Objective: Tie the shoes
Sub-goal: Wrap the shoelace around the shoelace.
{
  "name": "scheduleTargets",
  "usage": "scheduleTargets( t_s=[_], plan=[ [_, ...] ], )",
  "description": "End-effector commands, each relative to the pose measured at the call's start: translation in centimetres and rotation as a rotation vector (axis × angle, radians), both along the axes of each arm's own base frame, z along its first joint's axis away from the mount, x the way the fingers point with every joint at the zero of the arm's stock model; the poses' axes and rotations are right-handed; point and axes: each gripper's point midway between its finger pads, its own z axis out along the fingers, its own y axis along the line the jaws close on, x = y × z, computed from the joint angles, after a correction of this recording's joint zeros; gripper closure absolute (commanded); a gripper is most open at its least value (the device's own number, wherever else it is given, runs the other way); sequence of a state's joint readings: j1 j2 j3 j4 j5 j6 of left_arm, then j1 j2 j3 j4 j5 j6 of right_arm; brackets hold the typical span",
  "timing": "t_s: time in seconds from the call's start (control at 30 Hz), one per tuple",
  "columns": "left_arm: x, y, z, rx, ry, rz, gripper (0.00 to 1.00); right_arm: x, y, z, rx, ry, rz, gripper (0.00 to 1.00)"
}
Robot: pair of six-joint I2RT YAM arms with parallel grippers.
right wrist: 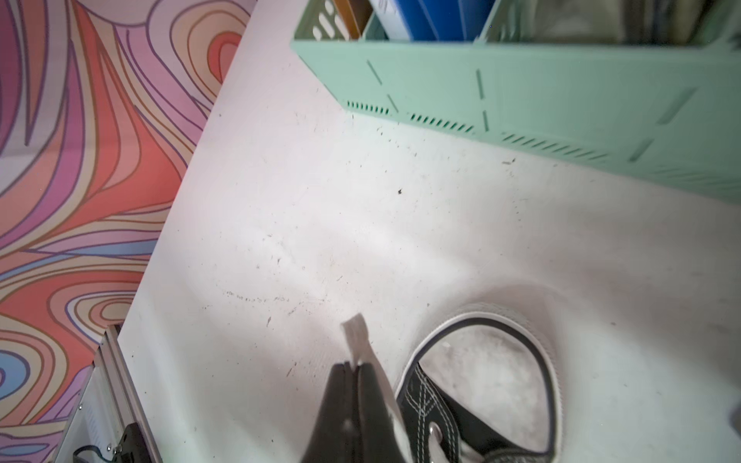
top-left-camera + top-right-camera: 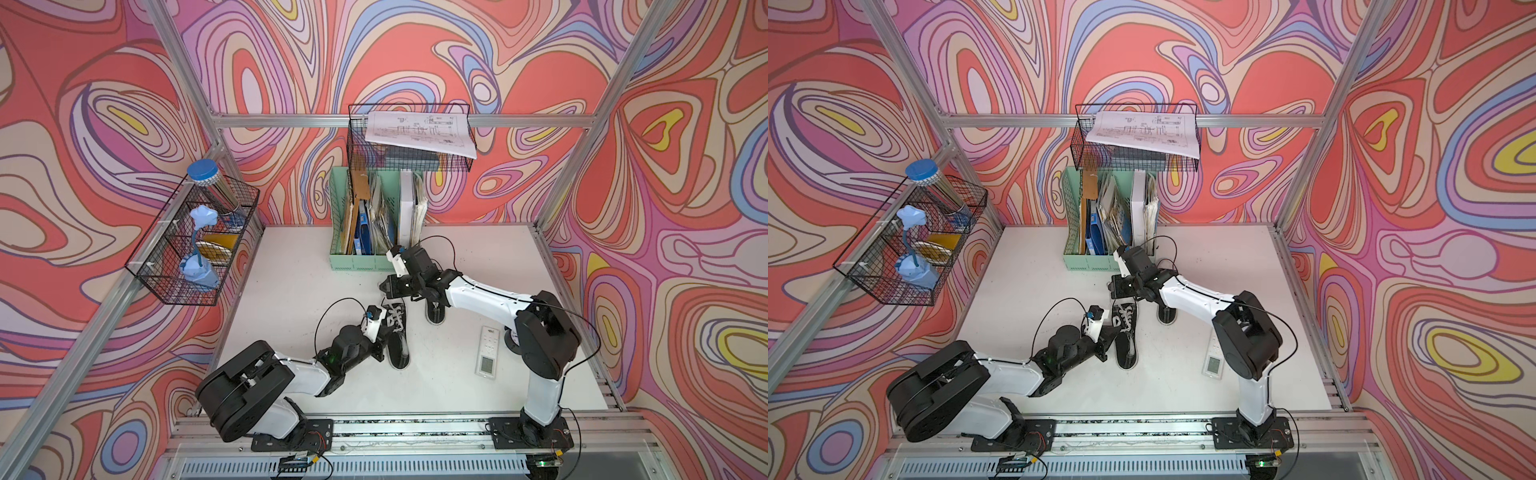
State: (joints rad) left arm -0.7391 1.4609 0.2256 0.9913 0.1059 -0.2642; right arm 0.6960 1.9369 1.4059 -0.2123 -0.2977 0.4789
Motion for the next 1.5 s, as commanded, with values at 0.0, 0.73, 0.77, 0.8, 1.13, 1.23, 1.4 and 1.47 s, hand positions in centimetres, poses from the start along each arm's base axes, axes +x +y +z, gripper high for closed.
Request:
scheduleTargets(
  t_s=[0.0,0.73,0.77,0.8,1.13,1.23,1.4,1.47],
  plan=[
    [-0.1,-0.3,1.0,-0.031,-0.063,-0.022,1.0,-1.6,1.7,-1.1,0.054,0.117,0.091,1.0],
    [0.2,-0.6,1.3,-0.038,0.064,-0.052,1.0,-1.8,-6.6,1.8,0.108,0.045,0.013,0.67],
    [0.2,-0.7,1.3,-0.04,0.076,-0.063,1.0,-2.2,-7.0,1.9,0.109,0.026,0.018,0.67],
    [0.2,-0.7,1.3,-0.043,0.091,-0.076,1.0,-2.7,-7.3,2.3,0.117,-0.001,0.034,0.65],
    [0.5,-0.9,1.4,-0.032,0.106,-0.098,1.0,-7.5,-5.6,2.9,0.279,-0.088,0.154,0.44],
    [0.6,-1.2,1.5,-0.033,0.112,-0.106,1.0,-8.0,-4.6,2.3,0.288,-0.082,0.15,0.44],
    [0.7,-1.3,1.7,-0.039,0.115,-0.107,1.0,-8.6,-3.6,1.2,0.276,-0.066,0.153,0.44],
    [0.7,-1.3,1.7,-0.039,0.118,-0.107,1.0,-8.8,-3.4,0.8,0.268,-0.061,0.149,0.45]
  ],
)
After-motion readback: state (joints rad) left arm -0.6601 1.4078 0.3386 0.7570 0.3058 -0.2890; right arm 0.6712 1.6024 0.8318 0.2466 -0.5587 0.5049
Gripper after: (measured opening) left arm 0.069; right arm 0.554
